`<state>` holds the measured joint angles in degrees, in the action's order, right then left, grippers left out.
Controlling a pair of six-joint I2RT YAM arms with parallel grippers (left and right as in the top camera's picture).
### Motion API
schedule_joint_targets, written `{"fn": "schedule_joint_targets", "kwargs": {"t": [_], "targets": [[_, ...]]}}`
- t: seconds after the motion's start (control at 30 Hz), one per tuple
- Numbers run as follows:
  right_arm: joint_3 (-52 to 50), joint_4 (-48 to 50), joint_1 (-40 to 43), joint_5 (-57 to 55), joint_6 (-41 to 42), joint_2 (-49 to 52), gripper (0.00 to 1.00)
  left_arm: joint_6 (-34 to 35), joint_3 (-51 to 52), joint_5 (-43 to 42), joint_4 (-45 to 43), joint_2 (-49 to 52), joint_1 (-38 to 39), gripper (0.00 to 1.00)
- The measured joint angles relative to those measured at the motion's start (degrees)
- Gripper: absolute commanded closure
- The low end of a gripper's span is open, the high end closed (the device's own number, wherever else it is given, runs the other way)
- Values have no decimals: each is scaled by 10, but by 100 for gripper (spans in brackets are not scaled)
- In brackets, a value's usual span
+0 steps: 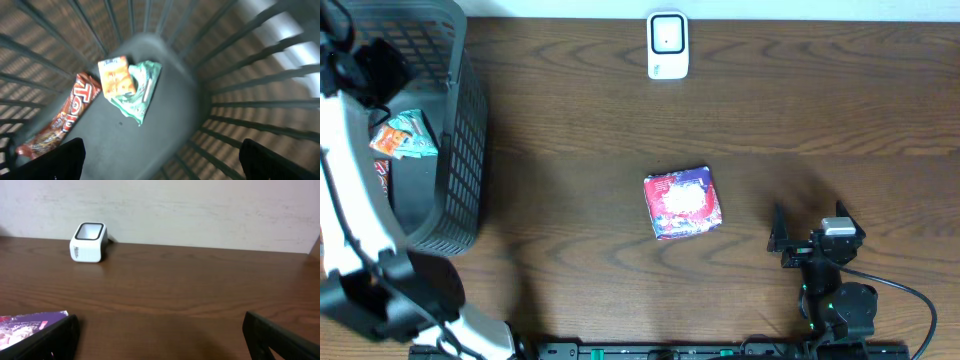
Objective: Scan the item barcode
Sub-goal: 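Return the left gripper to the basket and grasp the green wrapper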
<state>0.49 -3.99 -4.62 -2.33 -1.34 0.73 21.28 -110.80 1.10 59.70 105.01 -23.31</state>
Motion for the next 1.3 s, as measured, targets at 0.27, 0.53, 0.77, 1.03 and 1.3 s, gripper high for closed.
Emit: {"fn": "schedule_joint_targets", "kwargs": {"t": [0.27, 0.53, 0.77, 1.03, 1.3], "targets": [[0, 0, 0, 0, 0, 0, 1, 4, 5, 71, -29, 121, 0, 2], [0, 0, 0, 0, 0, 0, 1, -61, 6, 94, -110, 221, 1, 2], [0, 0, 0, 0, 0, 0, 1, -123, 6, 95, -148, 243, 1, 7], [0, 0, 0, 0, 0, 0, 1, -174, 6, 35, -144, 256, 1, 15], [0, 0, 0, 0, 0, 0, 1, -187, 7, 19, -118, 272, 1, 92]]}}
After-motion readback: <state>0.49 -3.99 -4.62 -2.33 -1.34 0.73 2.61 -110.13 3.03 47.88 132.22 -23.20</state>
